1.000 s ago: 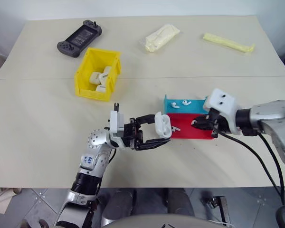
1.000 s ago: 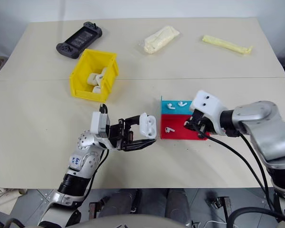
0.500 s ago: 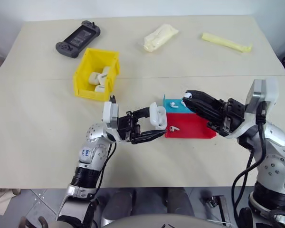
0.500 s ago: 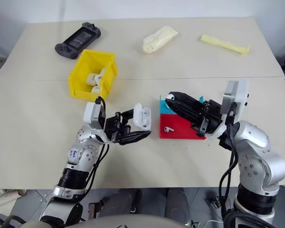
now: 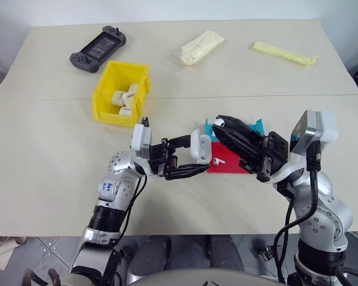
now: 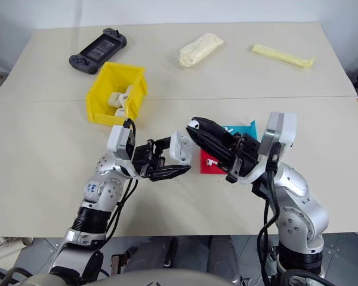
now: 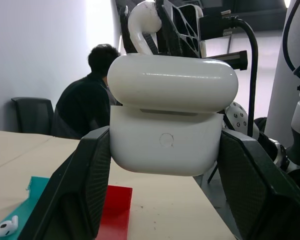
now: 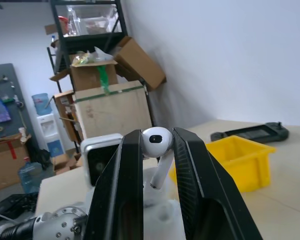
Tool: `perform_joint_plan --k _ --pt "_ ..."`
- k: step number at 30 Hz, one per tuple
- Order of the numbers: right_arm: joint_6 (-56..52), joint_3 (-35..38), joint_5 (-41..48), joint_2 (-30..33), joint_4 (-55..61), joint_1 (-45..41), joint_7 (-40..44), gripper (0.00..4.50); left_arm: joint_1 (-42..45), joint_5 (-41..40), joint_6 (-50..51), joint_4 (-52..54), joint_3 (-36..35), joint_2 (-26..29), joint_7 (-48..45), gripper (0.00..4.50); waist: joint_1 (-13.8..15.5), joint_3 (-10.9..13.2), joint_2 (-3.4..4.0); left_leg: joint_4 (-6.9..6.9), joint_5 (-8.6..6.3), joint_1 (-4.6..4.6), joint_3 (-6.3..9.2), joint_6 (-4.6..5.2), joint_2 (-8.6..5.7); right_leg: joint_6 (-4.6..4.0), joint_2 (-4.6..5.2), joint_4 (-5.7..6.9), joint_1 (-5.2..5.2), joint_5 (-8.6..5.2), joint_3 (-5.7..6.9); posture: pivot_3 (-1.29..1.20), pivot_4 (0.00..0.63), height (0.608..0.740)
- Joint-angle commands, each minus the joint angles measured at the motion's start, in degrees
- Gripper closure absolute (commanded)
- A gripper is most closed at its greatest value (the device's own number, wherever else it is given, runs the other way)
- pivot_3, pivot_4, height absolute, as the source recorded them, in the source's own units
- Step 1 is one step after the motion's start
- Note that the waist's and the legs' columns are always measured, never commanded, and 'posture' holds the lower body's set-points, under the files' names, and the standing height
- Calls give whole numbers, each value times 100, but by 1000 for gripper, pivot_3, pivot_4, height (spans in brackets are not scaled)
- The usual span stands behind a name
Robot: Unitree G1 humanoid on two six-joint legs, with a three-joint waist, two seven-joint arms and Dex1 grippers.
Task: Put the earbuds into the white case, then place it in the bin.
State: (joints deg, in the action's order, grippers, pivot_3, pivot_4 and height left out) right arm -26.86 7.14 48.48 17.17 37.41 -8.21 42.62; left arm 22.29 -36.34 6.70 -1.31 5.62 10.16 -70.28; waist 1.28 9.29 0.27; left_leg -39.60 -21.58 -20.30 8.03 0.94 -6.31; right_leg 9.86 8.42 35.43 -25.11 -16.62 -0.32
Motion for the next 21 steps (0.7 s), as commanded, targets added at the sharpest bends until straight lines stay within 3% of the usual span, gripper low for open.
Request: perform_joint_plan --k 1,21 --pt "342 -172 -110 -61 29 56 16 4014 38 -75 22 207 9 -17 -39 1710 -2 0 0 0 0 0 0 0 0 0 0 0 0 0 0 0 150 740" --pt "1076 -716 -729 -15 -661 147 138 4014 67 -109 81 328 -26 -68 20 1710 -6 0 0 1 0 1 -1 0 1 0 0 0 0 0 0 0 150 740"
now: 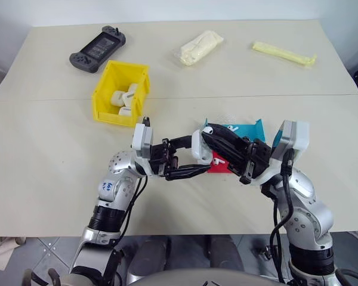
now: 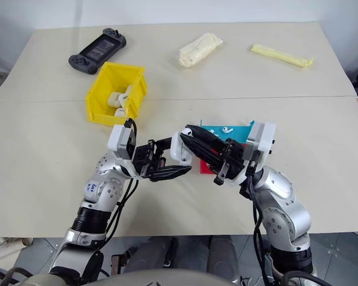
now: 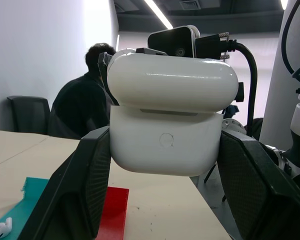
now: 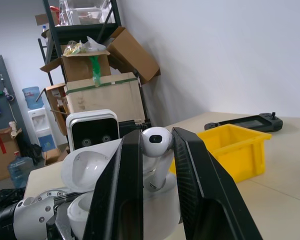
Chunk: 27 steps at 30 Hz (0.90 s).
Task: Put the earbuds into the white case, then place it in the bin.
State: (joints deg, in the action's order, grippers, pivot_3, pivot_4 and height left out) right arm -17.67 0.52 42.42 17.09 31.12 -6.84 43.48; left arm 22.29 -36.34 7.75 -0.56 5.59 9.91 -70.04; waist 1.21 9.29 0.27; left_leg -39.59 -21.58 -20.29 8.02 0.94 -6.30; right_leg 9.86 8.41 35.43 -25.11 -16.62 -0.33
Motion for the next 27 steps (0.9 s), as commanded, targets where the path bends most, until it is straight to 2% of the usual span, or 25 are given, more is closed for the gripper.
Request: perform_joint_plan --k 1,8,14,26,27 --pt "203 -95 -179 8 -77 18 79 4014 74 -105 -32 246 -23 -49 -4 1710 1 0 0 0 0 0 0 0 0 0 0 0 0 0 0 0 150 740" --pt "297 -204 -268 73 -226 41 155 4014 161 -77 -114 149 -48 -115 13 1710 1 0 0 0 0 0 0 0 0 0 0 0 0 0 0 0 150 740" --pt "-11 -186 -125 391 -252 9 154 4014 270 -33 -232 -11 -88 -179 -14 1710 4 0 0 0 0 0 0 0 1 0 0 -2 1 0 1 0 150 740" --pt "-96 20 81 555 -223 -180 142 43 390 25 -437 -246 -80 -276 -109 1710 10 0 -1 0 0 0 0 0 0 0 0 -3 1 0 1 0 150 740" --pt "-95 87 118 583 -190 -175 125 43 399 27 -453 -269 -86 -279 -116 1710 12 0 -1 0 0 0 0 0 0 0 0 -4 1 0 1 0 150 740"
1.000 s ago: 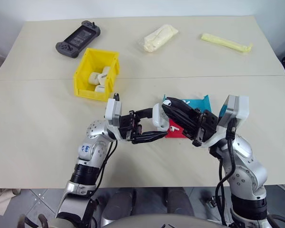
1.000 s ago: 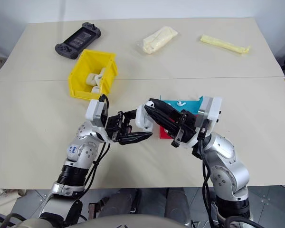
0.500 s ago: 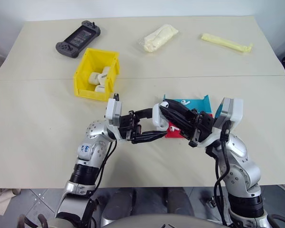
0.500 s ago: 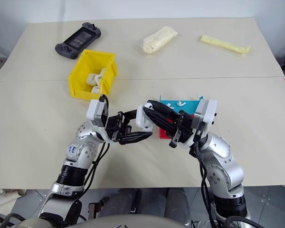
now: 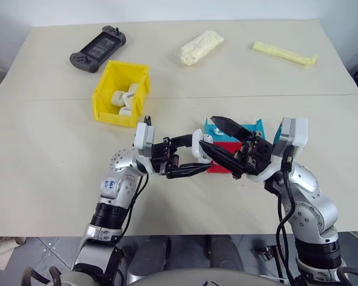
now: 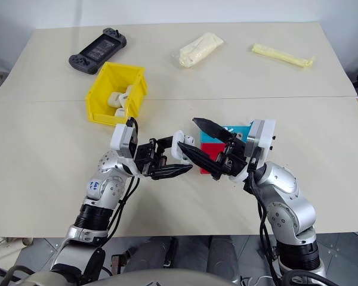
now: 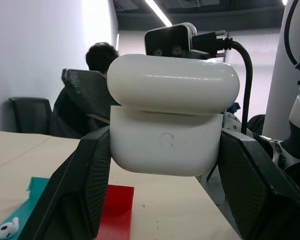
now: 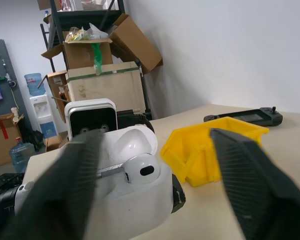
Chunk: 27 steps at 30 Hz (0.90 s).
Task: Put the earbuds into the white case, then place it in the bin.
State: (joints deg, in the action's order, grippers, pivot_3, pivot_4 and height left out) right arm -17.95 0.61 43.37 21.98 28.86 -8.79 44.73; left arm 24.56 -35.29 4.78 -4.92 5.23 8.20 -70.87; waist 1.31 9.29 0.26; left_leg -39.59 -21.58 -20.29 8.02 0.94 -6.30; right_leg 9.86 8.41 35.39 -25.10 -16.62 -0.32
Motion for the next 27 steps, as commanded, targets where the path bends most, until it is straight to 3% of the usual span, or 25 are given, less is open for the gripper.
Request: perform_joint_plan --k 1,9,17,22,27 --pt "-62 188 67 143 74 38 -19 43 182 -71 -174 137 -62 -117 -43 1710 1 0 0 0 0 0 0 0 -1 0 0 0 1 0 0 0 150 740" --pt "-6 1756 517 945 466 1032 45 43 158 14 -323 -81 -118 -115 -94 1710 34 1 -1 1 0 -1 3 1 -3 0 2 -10 8 0 2 0 150 740" --pt "1209 3187 -577 1490 -408 2752 1127 43 81 229 -613 -332 -173 99 -246 1710 24 1 -2 6 0 18 -7 1 2 2 -5 -34 33 1 1 0 150 740" --pt "1603 3231 -815 1641 -1146 2494 1366 43 -47 299 -739 -313 -221 129 -114 1710 3 1 1 9 -1 28 -8 1 8 3 -8 -40 43 2 -1 0 150 740" --pt "1102 2548 -899 2300 -1344 1438 1618 43 -194 338 -809 -163 -232 144 9 1710 12 3 5 8 -1 28 -7 1 7 3 -6 -44 43 2 -2 0 150 740"
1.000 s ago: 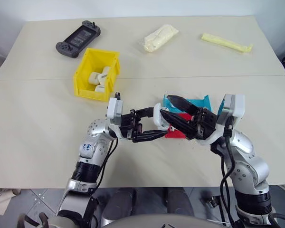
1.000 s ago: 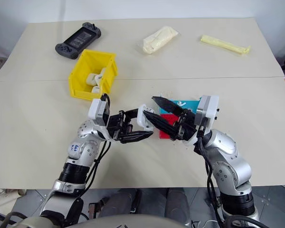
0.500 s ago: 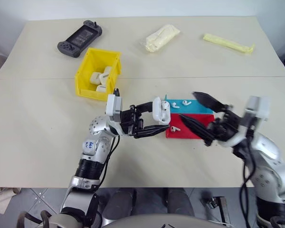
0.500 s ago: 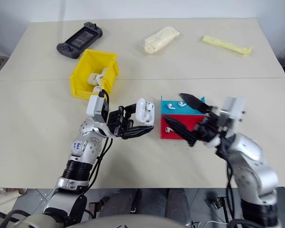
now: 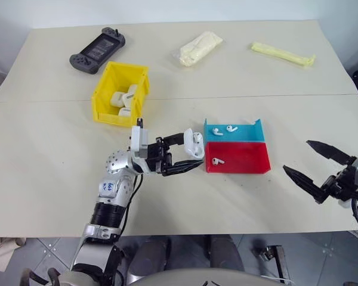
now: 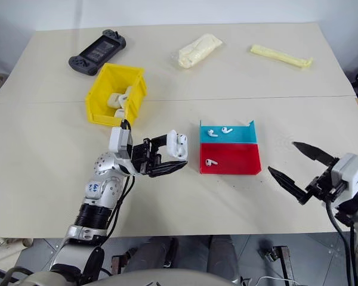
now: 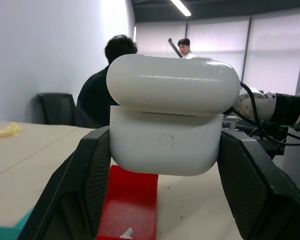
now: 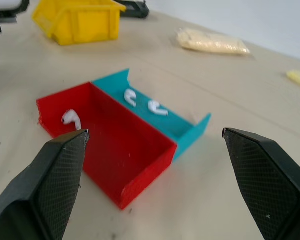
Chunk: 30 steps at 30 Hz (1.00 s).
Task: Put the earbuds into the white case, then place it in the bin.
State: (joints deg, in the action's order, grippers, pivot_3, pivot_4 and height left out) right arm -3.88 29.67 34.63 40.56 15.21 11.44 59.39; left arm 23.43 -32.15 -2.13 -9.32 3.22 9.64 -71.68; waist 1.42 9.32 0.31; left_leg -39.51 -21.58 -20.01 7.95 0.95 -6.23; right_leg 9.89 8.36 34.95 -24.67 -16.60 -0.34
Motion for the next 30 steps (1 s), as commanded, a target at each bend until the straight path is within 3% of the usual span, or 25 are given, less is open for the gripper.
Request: perform_joint_plan --k 1,3,6,11,14,18,28,30 --pt "-512 -550 -40 629 -27 -900 163 43 -108 36 -131 304 -30 0 117 1710 -20 1 1 0 0 -1 0 0 -1 0 1 -1 -1 0 0 0 150 740" --pt "-1043 -1012 -125 998 -192 -1618 161 43 -175 48 -152 371 -25 0 178 1710 -29 3 7 -2 0 -1 -5 0 0 1 3 -2 -2 1 -2 0 150 740" --pt "-1895 -2266 -837 1525 -759 -3120 332 43 -346 65 -181 527 4 -7 251 1710 -15 3 9 -1 0 -9 2 -1 6 -1 0 -5 -13 0 5 0 150 740" --pt "-2066 -3974 -2028 1276 -2192 -5309 1026 43 -561 113 -263 737 22 -69 485 1710 4 7 6 -3 0 -25 14 -1 -1 -1 9 -16 -19 0 16 0 150 740" --pt "-1410 -4838 -2957 842 -3406 -6360 1309 43 -693 146 -318 854 60 -101 609 1710 -28 7 5 -2 -1 -31 12 2 -8 -1 13 -5 -23 2 16 0 150 740" --pt "-398 -5386 -3727 383 -4632 -7070 1482 43 -771 181 -366 951 76 -120 743 1710 -22 7 5 11 -1 -35 7 2 -6 -1 12 5 -43 3 15 0 150 740" --pt "1351 -5747 -4734 -274 -6469 -7851 1612 43 -886 219 -476 1064 82 -107 961 1710 -156 6 6 10 0 -40 -1 1 -4 -3 11 19 -60 3 13 0 150 740" --pt "1492 -5727 -4801 -366 -6658 -7908 1686 623 -916 227 -488 1103 102 -113 1001 1710 -176 6 7 11 0 -40 -2 1 -3 -3 11 19 -61 3 13 0 150 740"
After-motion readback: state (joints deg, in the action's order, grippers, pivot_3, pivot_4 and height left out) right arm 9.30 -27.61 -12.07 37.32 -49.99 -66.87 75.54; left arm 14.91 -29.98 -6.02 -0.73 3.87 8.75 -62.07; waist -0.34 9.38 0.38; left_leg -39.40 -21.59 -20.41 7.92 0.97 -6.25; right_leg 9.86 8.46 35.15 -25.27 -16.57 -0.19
